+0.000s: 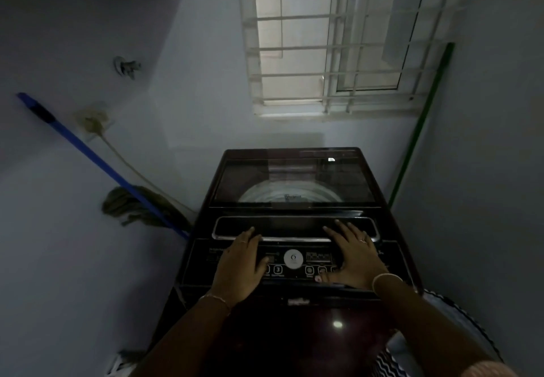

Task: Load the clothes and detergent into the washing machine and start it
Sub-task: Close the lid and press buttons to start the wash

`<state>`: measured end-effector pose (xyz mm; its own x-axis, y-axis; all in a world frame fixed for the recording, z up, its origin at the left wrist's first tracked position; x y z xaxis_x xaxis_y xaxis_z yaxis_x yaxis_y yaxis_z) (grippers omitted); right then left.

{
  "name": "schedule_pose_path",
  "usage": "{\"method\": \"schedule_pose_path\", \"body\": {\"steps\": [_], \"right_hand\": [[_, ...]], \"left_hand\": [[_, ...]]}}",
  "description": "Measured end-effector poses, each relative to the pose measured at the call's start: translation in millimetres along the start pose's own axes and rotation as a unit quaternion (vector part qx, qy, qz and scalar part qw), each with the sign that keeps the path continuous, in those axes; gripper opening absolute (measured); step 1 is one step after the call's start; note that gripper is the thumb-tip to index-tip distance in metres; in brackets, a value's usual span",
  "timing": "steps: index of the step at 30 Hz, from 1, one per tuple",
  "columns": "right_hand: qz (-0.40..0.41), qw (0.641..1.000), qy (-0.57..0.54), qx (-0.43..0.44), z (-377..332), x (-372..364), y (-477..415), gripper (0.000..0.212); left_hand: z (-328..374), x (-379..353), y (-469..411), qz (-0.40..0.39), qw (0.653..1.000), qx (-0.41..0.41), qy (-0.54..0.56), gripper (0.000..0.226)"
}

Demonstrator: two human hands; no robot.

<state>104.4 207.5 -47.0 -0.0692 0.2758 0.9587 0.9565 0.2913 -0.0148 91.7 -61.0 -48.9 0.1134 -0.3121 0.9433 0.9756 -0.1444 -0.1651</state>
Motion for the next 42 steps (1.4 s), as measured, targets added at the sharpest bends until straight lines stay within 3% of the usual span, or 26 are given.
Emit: {"method": "schedule_pose_path", "body": {"steps": [3,7,24,42], "right_hand": [[0.014,0.999,-0.020,-0.035,4,-3,11,0.125],[0.026,0.998,-0.020,-0.060,5,-5,20,0.127],[-0.015,0.985,-0.056,-0.161,-1,-15,32,0.128],[-0.031,0.985,-0.050,-0.162,0,-17,30,0.127]], "left_hand": [[-6,-1,13,0.056,0.998,-0.011,0.013,0.045],[-12,-5,31,0.075,0.997,-0.007,0.005,0.034],[-23,-14,62,0.033,0.999,-0.001,-0.018,0.049],[-13,-15,56,0.088,0.995,0.031,-0.034,0.043]]}}
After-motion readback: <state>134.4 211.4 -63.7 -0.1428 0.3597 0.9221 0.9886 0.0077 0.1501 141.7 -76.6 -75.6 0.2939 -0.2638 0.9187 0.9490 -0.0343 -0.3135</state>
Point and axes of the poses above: each hand's wrist, its own y-axis away from the middle knuckle, its own x-axis out of the back of the hand, z = x × y, the point moved 4 cm from there along -y, towards the middle knuckle, and after that the axes turned 9 degrees about x, right-handed, at the moved point
